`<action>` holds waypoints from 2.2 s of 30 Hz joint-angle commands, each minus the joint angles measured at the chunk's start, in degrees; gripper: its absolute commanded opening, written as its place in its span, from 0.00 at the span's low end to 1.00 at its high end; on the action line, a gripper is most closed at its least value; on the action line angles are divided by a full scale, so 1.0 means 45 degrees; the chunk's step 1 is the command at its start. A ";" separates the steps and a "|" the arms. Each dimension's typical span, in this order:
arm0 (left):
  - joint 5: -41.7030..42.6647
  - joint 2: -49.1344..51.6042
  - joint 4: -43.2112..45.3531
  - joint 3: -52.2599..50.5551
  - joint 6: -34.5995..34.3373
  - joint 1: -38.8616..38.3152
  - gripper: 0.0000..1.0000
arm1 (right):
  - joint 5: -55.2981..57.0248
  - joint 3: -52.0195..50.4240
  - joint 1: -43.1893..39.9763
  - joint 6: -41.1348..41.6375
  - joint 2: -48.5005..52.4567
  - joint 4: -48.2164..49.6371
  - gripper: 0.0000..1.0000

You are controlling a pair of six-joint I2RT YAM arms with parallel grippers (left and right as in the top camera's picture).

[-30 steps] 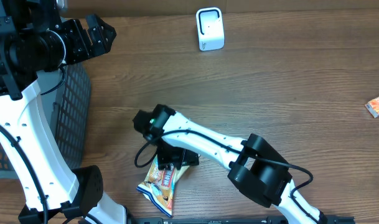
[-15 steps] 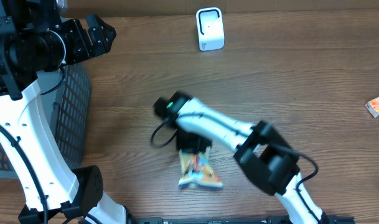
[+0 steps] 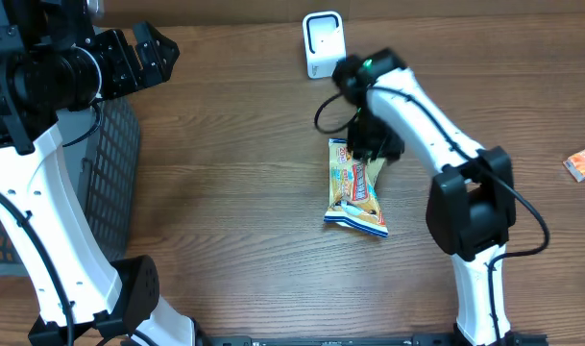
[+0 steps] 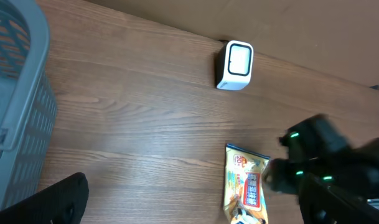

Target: Scan the item barcode

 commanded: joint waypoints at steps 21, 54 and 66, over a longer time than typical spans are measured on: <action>0.0136 -0.0053 0.0019 0.0141 0.0107 0.0058 0.99 | -0.1224 -0.5615 0.0146 -0.1035 -0.0204 0.5013 0.04; 0.0136 -0.0053 0.0019 0.0141 0.0107 0.0058 1.00 | -0.4177 -0.4643 0.2613 -0.1399 -0.0481 0.2365 0.04; 0.0136 -0.0053 0.0019 0.0141 0.0107 0.0058 1.00 | -0.2327 -0.1865 -0.0612 -0.1734 -0.1069 -0.0034 0.04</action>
